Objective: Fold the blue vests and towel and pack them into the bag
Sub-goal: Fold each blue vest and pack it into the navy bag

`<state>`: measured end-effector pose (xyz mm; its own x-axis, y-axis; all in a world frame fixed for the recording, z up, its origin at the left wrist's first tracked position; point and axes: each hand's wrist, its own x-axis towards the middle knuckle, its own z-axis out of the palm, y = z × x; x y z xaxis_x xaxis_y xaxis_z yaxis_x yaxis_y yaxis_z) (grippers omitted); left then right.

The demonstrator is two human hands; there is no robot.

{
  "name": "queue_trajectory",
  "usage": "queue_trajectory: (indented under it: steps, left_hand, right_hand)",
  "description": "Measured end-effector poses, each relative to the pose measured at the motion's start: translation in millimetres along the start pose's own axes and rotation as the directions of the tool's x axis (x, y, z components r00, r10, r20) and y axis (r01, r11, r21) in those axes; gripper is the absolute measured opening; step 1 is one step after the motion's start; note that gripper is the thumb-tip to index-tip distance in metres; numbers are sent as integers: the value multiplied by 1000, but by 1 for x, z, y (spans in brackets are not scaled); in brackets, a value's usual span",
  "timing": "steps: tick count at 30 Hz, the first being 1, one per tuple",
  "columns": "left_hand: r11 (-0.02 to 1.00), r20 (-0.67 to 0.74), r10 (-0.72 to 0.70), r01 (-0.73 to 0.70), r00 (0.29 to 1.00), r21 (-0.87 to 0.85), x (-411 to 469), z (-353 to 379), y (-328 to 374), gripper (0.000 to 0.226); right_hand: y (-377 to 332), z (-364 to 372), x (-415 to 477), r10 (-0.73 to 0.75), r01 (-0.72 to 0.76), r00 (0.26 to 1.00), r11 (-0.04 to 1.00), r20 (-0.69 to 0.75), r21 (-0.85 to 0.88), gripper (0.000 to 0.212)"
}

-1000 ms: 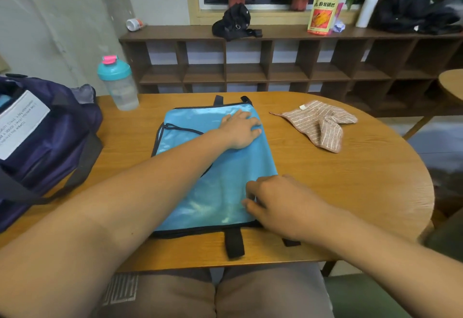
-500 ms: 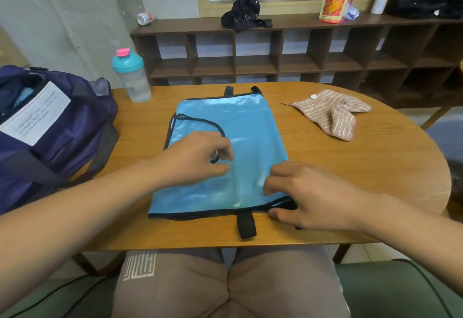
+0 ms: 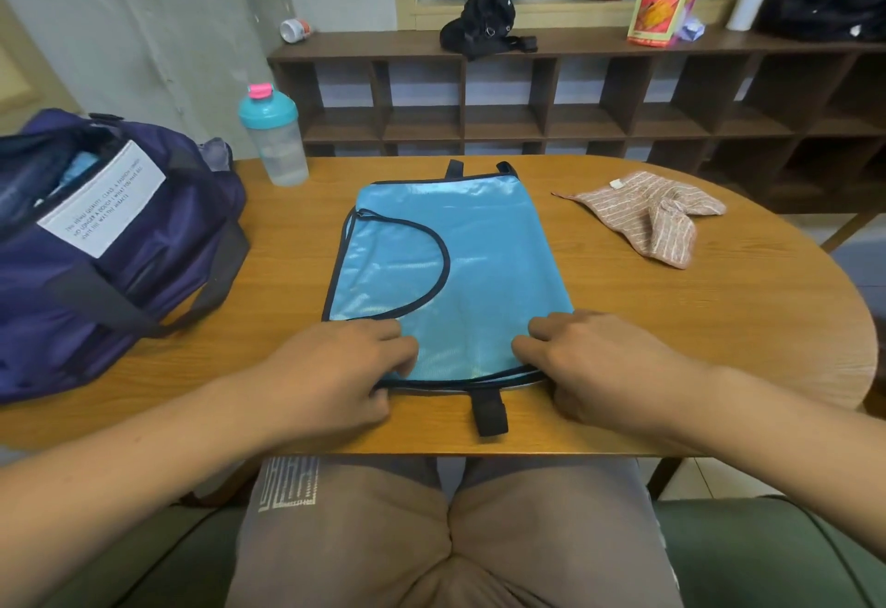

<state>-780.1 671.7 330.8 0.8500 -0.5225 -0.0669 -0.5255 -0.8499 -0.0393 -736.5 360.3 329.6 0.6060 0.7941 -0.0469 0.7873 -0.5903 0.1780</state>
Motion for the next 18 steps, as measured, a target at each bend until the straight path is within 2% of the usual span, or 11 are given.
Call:
queue_trajectory:
  steps: [6, 11, 18]
  left_hand:
    - [997, -15, -44, 43, 999, -58, 0, -1, -11, 24]
    - [948, -26, -133, 119, 991, -296, -8, -13, -28, 27]
    - [881, -36, -116, 86, 993, -465, -26, -29, -32, 31]
  right_hand:
    - [3, -8, 2, 89, -91, 996, 995, 30, 43, 16]
    - [26, -23, -6, 183, -191, 982, 941, 56, 280, 20]
    - [33, -45, -27, 106, -120, 993, 824, 57, 553, 22]
